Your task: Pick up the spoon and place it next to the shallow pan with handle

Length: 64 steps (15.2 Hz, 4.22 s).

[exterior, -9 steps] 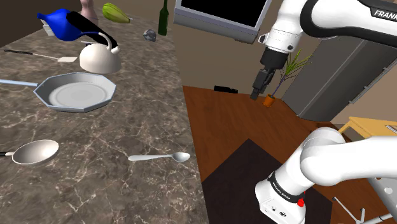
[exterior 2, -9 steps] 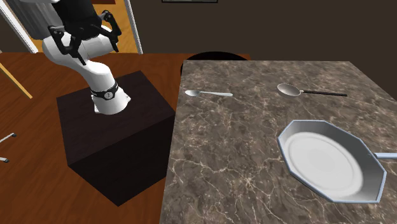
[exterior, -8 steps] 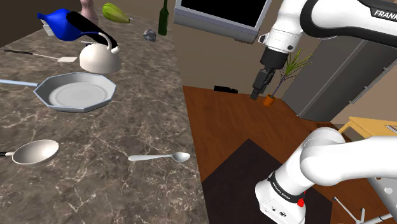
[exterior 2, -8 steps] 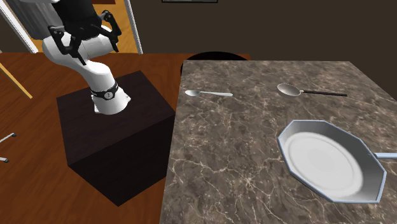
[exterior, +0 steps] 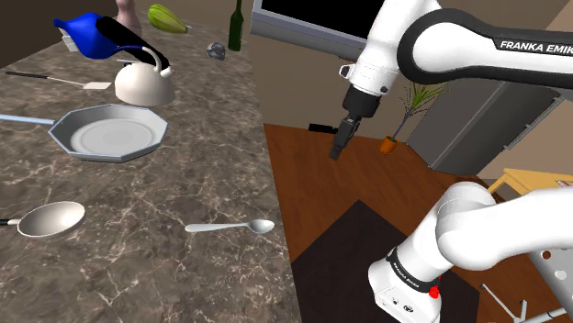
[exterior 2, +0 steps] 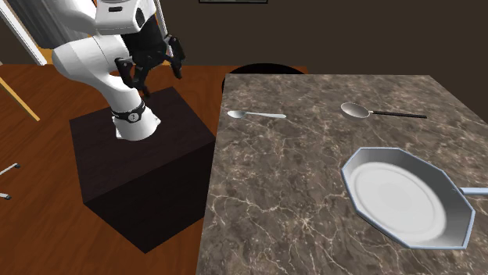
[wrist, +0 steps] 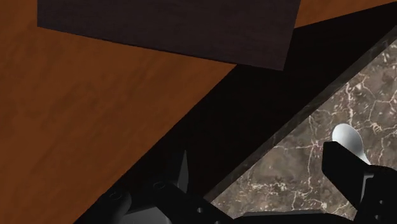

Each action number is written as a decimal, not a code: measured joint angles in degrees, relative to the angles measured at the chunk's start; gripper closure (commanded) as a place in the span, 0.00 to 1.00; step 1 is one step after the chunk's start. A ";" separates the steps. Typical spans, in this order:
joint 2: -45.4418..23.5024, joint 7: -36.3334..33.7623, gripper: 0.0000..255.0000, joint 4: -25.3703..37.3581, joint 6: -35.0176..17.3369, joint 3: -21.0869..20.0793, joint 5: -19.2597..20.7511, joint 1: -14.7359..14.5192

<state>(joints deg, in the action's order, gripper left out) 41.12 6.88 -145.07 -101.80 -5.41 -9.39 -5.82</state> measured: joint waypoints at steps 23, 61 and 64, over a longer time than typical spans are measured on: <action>-32.09 6.45 0.00 4.50 -41.68 -15.58 -8.02 -14.22; -31.28 4.91 1.00 8.26 -37.65 -15.92 -7.03 -14.33; -30.12 4.60 1.00 9.56 -35.23 -15.73 -6.91 -14.27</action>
<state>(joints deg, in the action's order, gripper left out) 11.00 11.48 -135.51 -137.04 -21.14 -16.30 -20.08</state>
